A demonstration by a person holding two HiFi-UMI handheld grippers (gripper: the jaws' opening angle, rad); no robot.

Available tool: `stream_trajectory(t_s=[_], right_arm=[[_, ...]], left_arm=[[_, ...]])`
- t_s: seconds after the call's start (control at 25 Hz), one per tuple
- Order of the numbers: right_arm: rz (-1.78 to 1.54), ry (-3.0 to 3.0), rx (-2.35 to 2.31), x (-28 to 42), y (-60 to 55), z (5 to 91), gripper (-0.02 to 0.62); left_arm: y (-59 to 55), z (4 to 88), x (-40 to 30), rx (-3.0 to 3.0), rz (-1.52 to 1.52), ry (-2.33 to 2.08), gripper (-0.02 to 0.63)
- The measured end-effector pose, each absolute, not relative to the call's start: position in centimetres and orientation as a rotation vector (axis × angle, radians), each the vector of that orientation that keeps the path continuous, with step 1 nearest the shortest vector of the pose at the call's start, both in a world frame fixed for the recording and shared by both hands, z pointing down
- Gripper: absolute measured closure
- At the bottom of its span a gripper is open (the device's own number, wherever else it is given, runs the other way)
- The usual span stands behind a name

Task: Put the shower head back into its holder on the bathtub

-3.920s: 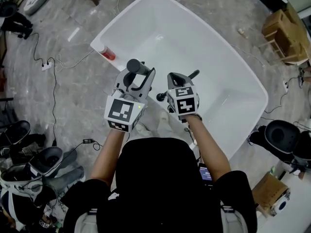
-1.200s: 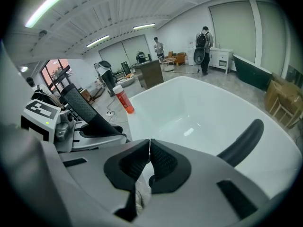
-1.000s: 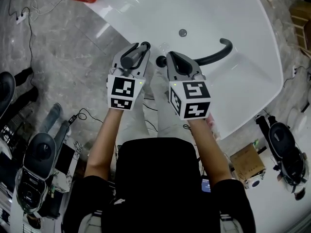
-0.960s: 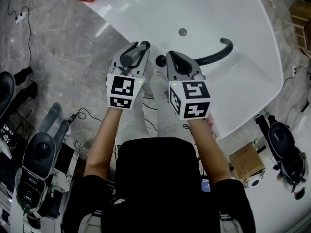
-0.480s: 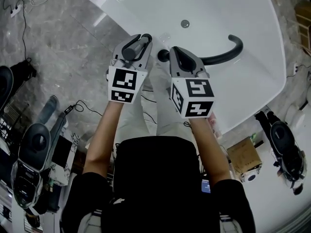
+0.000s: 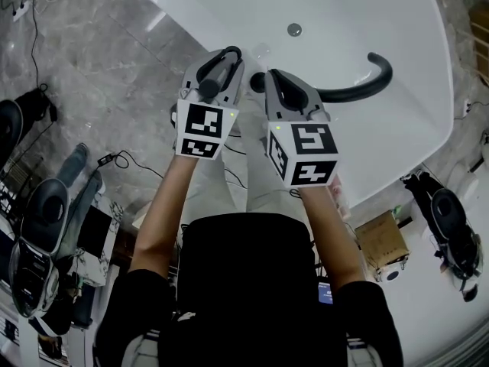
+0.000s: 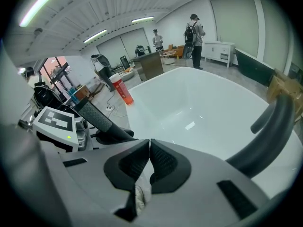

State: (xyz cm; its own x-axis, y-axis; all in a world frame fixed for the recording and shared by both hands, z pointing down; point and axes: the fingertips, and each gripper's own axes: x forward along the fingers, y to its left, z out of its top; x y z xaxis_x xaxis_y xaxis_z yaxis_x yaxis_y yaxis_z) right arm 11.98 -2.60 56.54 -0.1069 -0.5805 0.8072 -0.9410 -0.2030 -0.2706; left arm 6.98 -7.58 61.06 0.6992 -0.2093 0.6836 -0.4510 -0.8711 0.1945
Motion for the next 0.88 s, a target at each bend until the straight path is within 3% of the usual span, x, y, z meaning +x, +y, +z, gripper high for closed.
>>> stream_trajectory(t_s=[0.88], right_arm=[[1.226, -1.724, 1.748, 11.7, -1.5, 56.5, 0.571]], left_arm=[[-5.7, 64.8, 7.4, 2.53, 1.148, -0.495, 0.462]])
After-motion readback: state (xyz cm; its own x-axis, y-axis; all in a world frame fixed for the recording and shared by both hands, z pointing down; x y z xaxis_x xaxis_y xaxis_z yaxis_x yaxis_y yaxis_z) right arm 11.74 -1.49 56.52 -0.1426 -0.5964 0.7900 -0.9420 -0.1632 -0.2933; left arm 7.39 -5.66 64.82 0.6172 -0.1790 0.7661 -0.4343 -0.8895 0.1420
